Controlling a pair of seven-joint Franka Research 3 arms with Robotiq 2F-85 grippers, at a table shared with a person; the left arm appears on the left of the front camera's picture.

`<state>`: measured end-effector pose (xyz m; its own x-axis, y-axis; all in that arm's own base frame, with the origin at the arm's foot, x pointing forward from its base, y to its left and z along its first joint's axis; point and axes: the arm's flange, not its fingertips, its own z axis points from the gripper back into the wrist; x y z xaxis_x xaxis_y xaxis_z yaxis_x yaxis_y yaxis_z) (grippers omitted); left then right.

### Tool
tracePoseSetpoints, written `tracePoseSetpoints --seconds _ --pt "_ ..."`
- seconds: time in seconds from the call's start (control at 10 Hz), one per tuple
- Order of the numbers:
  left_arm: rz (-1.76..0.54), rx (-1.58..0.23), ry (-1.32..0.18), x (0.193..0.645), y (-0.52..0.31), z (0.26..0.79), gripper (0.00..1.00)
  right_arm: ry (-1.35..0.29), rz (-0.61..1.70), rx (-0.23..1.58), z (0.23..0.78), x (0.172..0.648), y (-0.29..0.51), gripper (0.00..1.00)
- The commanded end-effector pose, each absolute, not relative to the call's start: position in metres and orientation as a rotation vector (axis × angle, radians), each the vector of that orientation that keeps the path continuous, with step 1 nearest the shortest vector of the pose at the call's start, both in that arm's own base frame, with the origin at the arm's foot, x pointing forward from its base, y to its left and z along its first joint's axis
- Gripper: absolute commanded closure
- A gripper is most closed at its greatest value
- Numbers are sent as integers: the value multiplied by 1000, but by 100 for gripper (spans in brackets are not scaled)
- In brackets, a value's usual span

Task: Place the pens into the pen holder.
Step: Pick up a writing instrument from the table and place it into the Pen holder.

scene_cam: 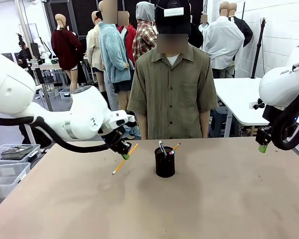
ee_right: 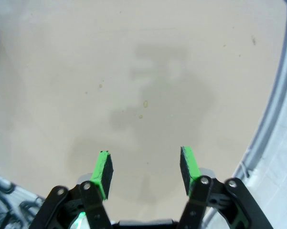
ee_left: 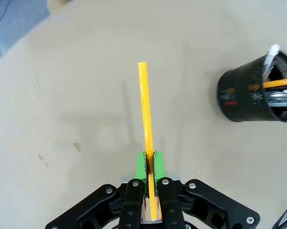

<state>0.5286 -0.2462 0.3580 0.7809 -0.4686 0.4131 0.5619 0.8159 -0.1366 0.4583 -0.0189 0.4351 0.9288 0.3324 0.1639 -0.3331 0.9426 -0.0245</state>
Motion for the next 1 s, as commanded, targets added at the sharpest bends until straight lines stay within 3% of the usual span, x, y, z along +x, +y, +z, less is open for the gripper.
tracePoseSetpoints --seconds 0.0,0.4,0.9 --pt "-642 -420 -471 511 -209 361 100 -175 348 -36 432 455 -20 28" --pt "-881 -722 -813 510 -213 370 100 -175 348 -36 432 455 -20 28" --pt "-1002 -979 -1038 506 -248 371 100 -175 348 -36 432 455 -20 28"
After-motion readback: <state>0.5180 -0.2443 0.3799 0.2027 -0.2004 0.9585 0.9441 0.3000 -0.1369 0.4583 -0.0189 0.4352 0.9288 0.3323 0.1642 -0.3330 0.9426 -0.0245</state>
